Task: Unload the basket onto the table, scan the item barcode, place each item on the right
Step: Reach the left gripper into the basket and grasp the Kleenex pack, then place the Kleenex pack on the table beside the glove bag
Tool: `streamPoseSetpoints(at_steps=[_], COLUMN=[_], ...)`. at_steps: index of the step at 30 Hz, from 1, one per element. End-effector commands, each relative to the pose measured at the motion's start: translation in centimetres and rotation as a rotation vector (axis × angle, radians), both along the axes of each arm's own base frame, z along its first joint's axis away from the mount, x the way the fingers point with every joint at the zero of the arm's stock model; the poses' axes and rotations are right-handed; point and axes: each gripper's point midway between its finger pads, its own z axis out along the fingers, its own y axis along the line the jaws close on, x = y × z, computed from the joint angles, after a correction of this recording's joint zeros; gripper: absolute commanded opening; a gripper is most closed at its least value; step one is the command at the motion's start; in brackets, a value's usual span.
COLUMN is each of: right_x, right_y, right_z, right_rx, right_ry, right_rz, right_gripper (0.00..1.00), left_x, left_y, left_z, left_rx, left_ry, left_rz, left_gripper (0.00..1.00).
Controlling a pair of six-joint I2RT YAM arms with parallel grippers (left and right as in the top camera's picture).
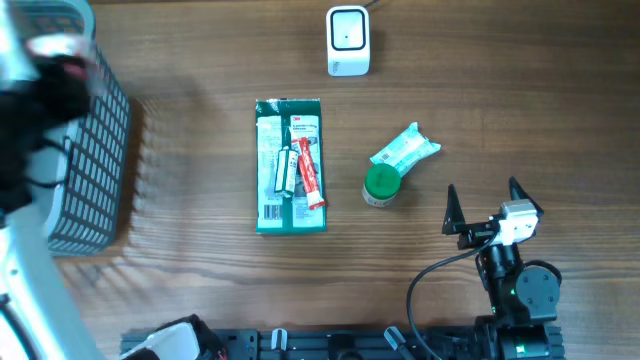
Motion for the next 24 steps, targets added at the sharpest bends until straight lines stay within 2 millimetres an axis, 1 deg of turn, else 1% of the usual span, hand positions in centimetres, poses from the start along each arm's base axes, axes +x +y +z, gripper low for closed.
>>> streamPoseSetpoints(at_steps=[1, 2, 3, 4, 5, 6, 7, 8, 9, 10, 12, 14, 15, 18, 22, 24], right_x=[0.0, 0.0, 0.0, 0.0, 0.0, 0.0, 0.0, 0.0, 0.0, 0.0, 0.0, 0.0, 0.0, 0.0, 0.0, 0.0], right_y=[0.0, 0.0, 0.1, 0.1, 0.0, 0.0, 0.0, 0.1, 0.0, 0.1, 0.0, 0.0, 0.0, 0.0, 0.1, 0.1], right_z=[0.1, 0.1, 0.1, 0.1, 0.1, 0.1, 0.1, 0.1, 0.1, 0.1, 0.1, 0.1, 0.1, 0.1, 0.1, 0.1], right_rx=[-0.017, -0.017, -0.017, -0.017, -0.017, -0.017, -0.017, -0.017, -0.017, -0.017, -0.017, -0.017, -0.017, -0.017, -0.017, -0.017], right_ry=[-0.006, -0.006, -0.006, -0.006, -0.006, -0.006, -0.006, -0.006, -0.006, -0.006, -0.006, -0.006, -0.006, -0.006, -0.006, -0.006], right_rz=[0.004, 0.004, 0.005, 0.005, 0.004, 0.004, 0.004, 0.005, 0.004, 0.005, 0.004, 0.004, 0.004, 0.004, 0.005, 0.005], right_gripper=[1.00, 1.00, 1.00, 1.00, 1.00, 1.00, 1.00, 1.00, 1.00, 1.00, 1.00, 0.99, 1.00, 1.00, 1.00, 1.00], left_x=[-0.5, -0.8, -1.1, -1.8, -2.1, -2.5, -2.8, -3.0, -3.1, -3.2, -3.5, -3.7, -3.8, -3.6, -2.4, -1.5], left_y=[-4.3, -5.8, -6.9, -9.0, -9.7, -10.4, -11.4, -12.2, -13.1, -14.0, -15.5, -16.6, -17.2, -17.6, -16.0, -14.4], left_z=[-4.8, -6.6, -8.0, -11.2, -12.5, -14.1, -16.1, -17.1, -18.3, -19.4, -20.8, -21.4, -21.4, -21.0, -19.3, -18.2], left_rx=[0.000, 0.009, 0.015, 0.037, 0.051, 0.072, 0.093, 0.100, 0.107, 0.109, 0.122, 0.132, 0.139, 0.157, 0.180, 0.192], left_ry=[0.196, 0.258, 0.301, 0.387, 0.417, 0.451, 0.483, 0.494, 0.505, 0.508, 0.507, 0.503, 0.497, 0.469, 0.401, 0.360], left_rz=[-0.033, -0.059, -0.072, -0.099, -0.107, -0.114, -0.127, -0.152, -0.182, -0.212, -0.259, -0.294, -0.311, -0.319, -0.254, -0.195], left_gripper=[0.36, 0.36, 0.36, 0.37, 0.37, 0.39, 0.56, 0.72, 0.90, 1.00, 1.00, 1.00, 1.00, 1.00, 1.00, 1.00])
